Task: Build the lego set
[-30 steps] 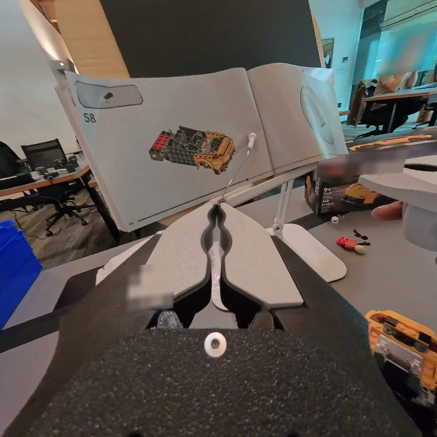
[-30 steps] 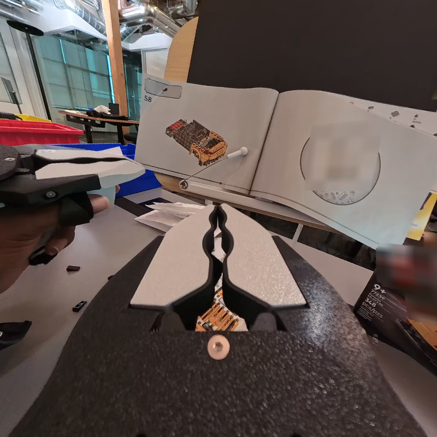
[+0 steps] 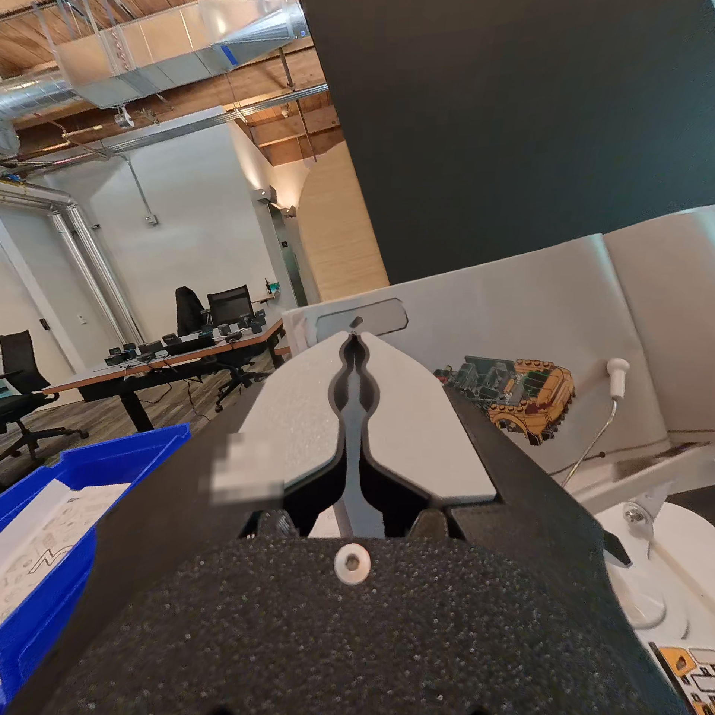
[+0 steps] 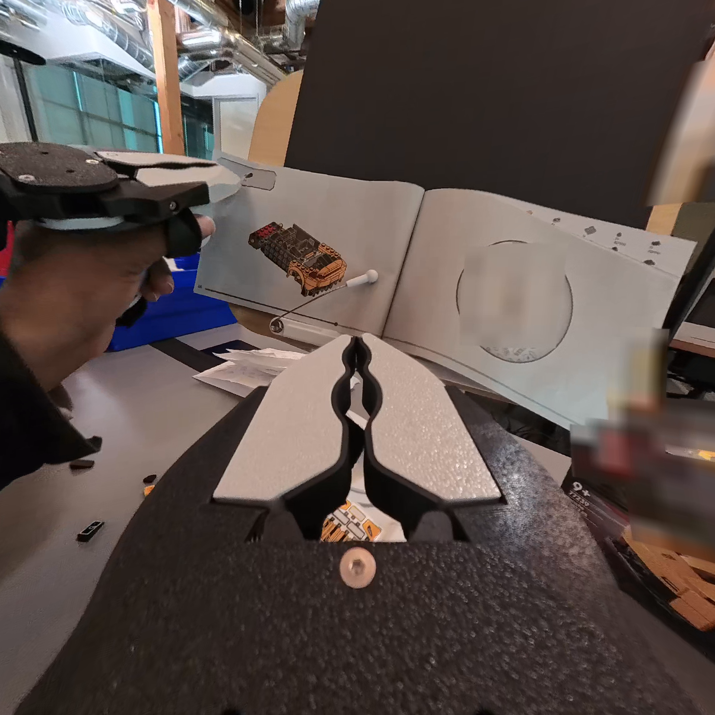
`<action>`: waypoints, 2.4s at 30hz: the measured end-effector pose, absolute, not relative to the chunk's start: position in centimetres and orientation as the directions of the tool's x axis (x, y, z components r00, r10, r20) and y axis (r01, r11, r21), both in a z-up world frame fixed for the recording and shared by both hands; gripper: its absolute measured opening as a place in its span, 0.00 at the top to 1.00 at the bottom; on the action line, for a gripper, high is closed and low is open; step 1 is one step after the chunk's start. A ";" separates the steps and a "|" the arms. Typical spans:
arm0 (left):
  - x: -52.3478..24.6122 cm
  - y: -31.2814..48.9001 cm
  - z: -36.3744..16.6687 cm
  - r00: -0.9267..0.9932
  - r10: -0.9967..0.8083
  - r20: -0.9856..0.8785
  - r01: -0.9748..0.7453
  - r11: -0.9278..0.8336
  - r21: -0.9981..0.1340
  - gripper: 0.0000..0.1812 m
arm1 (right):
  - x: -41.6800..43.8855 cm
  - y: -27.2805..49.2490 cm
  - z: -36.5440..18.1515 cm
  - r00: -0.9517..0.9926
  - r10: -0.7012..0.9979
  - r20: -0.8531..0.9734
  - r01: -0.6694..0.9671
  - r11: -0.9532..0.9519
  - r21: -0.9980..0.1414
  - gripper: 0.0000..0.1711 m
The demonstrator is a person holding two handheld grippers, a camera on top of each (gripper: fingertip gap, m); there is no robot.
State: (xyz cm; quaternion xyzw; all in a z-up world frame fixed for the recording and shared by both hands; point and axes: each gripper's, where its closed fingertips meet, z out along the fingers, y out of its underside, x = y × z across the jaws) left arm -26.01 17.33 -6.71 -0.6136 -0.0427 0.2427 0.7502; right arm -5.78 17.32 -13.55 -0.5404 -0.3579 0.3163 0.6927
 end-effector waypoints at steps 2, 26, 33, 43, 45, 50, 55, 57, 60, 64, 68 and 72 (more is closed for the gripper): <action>-26.4 17.5 -6.6 0.873 0.425 -0.239 -0.320 0.129 -0.939 1.00 | -5.9 17.4 -13.9 0.538 0.830 0.147 -0.049 0.205 -0.978 1.00; -26.5 18.1 -6.6 0.873 0.414 -0.260 -0.333 0.114 -0.936 1.00 | -6.2 16.9 -14.3 0.520 0.838 0.164 -0.038 0.214 -0.976 1.00; -26.3 18.2 -7.1 0.874 0.410 -0.261 -0.327 0.099 -0.940 1.00 | -6.3 16.9 -14.3 0.518 0.840 0.163 -0.038 0.213 -0.976 1.00; -25.4 17.9 -7.2 0.884 0.394 -0.252 -0.310 0.090 -0.946 1.00 | -6.1 17.1 -14.3 0.519 0.840 0.159 -0.037 0.207 -0.978 1.00; -25.3 17.7 -7.3 0.889 0.391 -0.238 -0.292 0.084 -0.953 1.00 | -5.8 17.3 -14.1 0.526 0.837 0.153 -0.041 0.205 -0.978 1.00; -24.8 16.8 -7.9 0.900 0.376 -0.220 -0.264 0.070 -0.962 1.00 | -4.8 18.0 -13.4 0.547 0.825 0.142 -0.051 0.202 -0.978 1.00; -25.3 14.0 -8.6 0.896 0.335 -0.290 -0.292 -0.046 -0.955 1.00 | -3.1 18.2 -12.6 0.564 0.815 0.133 -0.048 0.193 -0.980 1.00; -25.4 12.8 -9.1 0.924 0.264 -0.278 -0.262 -0.092 -0.961 1.00 | -2.0 18.0 -12.9 0.565 0.815 0.128 -0.034 0.178 -0.983 1.00; -25.1 10.3 -10.1 0.955 0.167 -0.245 -0.228 -0.119 -0.966 1.00 | 0.1 17.5 -14.3 0.578 0.809 0.106 -0.021 0.145 -0.989 1.00; -25.5 6.5 -13.5 0.970 0.121 -0.209 -0.187 -0.173 -0.967 1.00 | 2.5 17.1 -15.0 0.600 0.795 0.088 -0.021 0.125 -0.992 1.00; -25.4 3.0 -17.9 0.987 0.099 -0.127 -0.101 -0.229 -0.968 1.00 | 3.4 17.2 -15.4 0.611 0.787 0.086 -0.014 0.120 -0.993 1.00; -24.8 0.2 -23.1 0.993 0.084 -0.083 -0.055 -0.296 -0.954 1.00 | 3.5 17.2 -16.1 0.602 0.792 0.098 0.001 0.122 -0.993 1.00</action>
